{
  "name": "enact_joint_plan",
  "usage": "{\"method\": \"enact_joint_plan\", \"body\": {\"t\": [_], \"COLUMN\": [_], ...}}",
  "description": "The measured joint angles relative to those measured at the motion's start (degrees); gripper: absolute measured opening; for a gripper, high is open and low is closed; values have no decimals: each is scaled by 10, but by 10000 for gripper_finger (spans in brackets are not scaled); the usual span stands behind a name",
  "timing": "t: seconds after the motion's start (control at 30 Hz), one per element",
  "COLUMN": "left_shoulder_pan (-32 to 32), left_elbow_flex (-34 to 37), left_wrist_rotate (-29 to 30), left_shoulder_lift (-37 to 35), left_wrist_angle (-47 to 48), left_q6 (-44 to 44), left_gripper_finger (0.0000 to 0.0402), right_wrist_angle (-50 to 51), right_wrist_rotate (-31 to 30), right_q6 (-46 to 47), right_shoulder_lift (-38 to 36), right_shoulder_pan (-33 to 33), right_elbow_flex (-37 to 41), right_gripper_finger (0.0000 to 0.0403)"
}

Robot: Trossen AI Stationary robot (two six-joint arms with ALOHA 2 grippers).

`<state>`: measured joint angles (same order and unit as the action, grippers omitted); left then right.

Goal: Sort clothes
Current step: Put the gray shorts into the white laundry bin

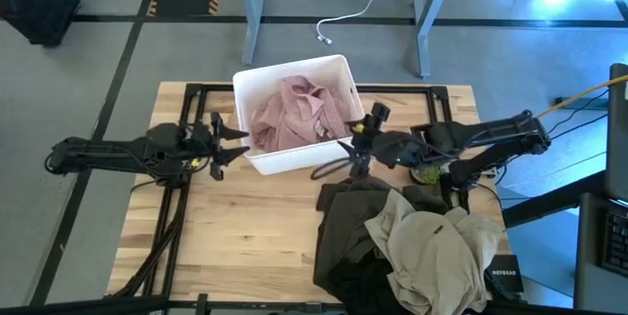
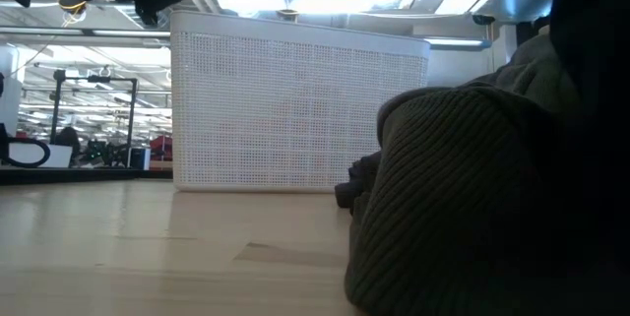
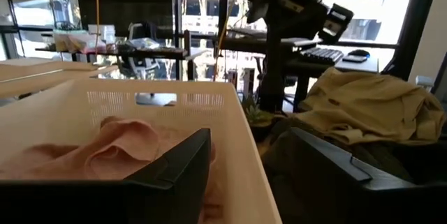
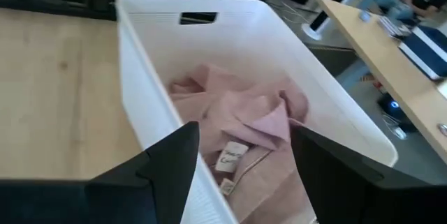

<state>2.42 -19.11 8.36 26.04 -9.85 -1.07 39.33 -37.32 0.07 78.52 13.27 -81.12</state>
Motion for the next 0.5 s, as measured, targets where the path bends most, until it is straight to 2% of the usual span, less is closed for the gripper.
{"method": "enact_joint_plan", "body": {"t": [0.33, 0.5], "left_shoulder_pan": [0, 0], "left_elbow_flex": [0, 0], "left_wrist_rotate": [0, -3], "left_shoulder_lift": [-13, -12], "left_wrist_angle": [8, 4], "left_q6": [66, -16], "left_gripper_finger": [184, 184], "right_wrist_angle": [-2, -2], "right_wrist_rotate": [3, 4], "right_q6": [1, 1], "right_shoulder_lift": [0, 0], "right_shoulder_pan": [30, 29], "right_elbow_flex": [0, 0], "right_gripper_finger": [246, 246]}}
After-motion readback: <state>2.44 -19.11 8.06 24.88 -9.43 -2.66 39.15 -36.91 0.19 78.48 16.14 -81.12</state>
